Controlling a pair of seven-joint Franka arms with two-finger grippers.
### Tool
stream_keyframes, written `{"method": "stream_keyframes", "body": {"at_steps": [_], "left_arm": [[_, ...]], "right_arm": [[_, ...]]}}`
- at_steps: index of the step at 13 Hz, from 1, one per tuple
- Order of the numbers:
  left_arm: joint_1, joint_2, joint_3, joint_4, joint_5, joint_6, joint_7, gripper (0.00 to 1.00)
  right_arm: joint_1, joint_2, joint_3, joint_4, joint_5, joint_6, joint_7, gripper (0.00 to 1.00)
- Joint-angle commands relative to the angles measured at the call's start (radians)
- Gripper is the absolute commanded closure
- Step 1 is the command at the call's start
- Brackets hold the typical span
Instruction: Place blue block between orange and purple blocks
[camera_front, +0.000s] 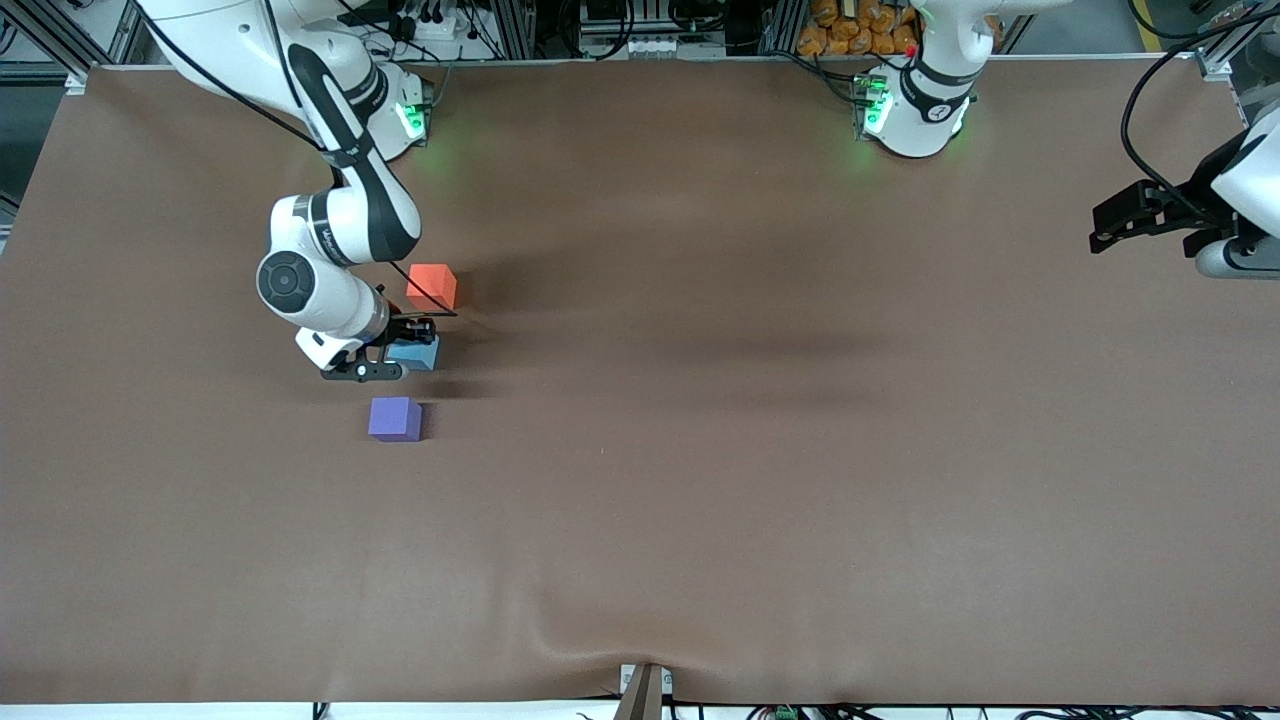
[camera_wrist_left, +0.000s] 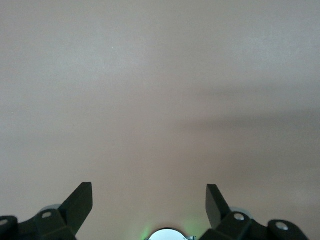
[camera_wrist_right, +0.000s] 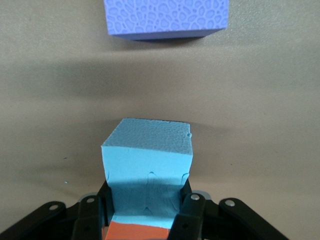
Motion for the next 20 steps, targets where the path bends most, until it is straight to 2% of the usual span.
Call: {"method": "stream_keyframes", "body": {"at_steps": [1, 5, 6, 7, 8, 10, 11, 12, 14, 15, 18, 20], "left_arm": [[0.005, -0.001, -0.004, 0.006, 0.003, 0.007, -0.008, 0.00], [0.003, 0.001, -0.004, 0.006, 0.004, 0.015, -0.007, 0.00], [0.003, -0.001, -0.004, 0.005, 0.004, 0.015, -0.007, 0.00], [0.000, 0.002, -0.004, 0.005, 0.006, 0.015, -0.007, 0.00], [0.000, 0.002, -0.004, 0.005, 0.009, 0.015, -0.007, 0.00], [0.000, 0.004, -0.004, 0.005, 0.009, 0.015, -0.007, 0.00], [-0.001, 0.004, -0.004, 0.006, 0.010, 0.015, -0.007, 0.00], [-0.001, 0.005, -0.004, 0.006, 0.012, 0.016, -0.007, 0.00], [-0.001, 0.005, -0.004, 0.006, 0.014, 0.018, -0.007, 0.00], [-0.003, 0.005, -0.004, 0.006, 0.014, 0.018, -0.007, 0.00], [-0.003, 0.005, -0.006, 0.006, 0.014, 0.018, -0.007, 0.00], [-0.003, 0.005, -0.006, 0.006, 0.014, 0.018, -0.007, 0.00]], "right_arm": [[-0.009, 0.002, 0.009, -0.029, 0.018, 0.075, -0.048, 1.00], [-0.005, 0.016, 0.009, -0.028, 0.018, 0.084, -0.050, 1.00], [-0.005, 0.018, 0.009, -0.026, 0.018, 0.084, -0.051, 0.89], [-0.003, 0.016, 0.009, -0.023, 0.018, 0.083, -0.051, 0.08], [-0.003, 0.015, 0.011, -0.017, 0.018, 0.074, -0.054, 0.00], [-0.002, -0.004, 0.012, -0.010, 0.018, 0.049, -0.054, 0.00], [-0.005, -0.028, 0.012, 0.032, 0.018, -0.044, -0.054, 0.00], [-0.012, -0.045, 0.011, 0.105, 0.018, -0.183, -0.054, 0.00], [-0.046, -0.033, 0.011, 0.350, 0.013, -0.523, -0.073, 0.00], [-0.064, -0.030, 0.011, 0.459, 0.015, -0.639, -0.076, 0.00], [-0.115, -0.028, 0.015, 0.689, -0.003, -0.808, -0.087, 0.00], [-0.173, -0.015, 0.027, 0.853, -0.091, -0.931, -0.160, 0.00]]}}
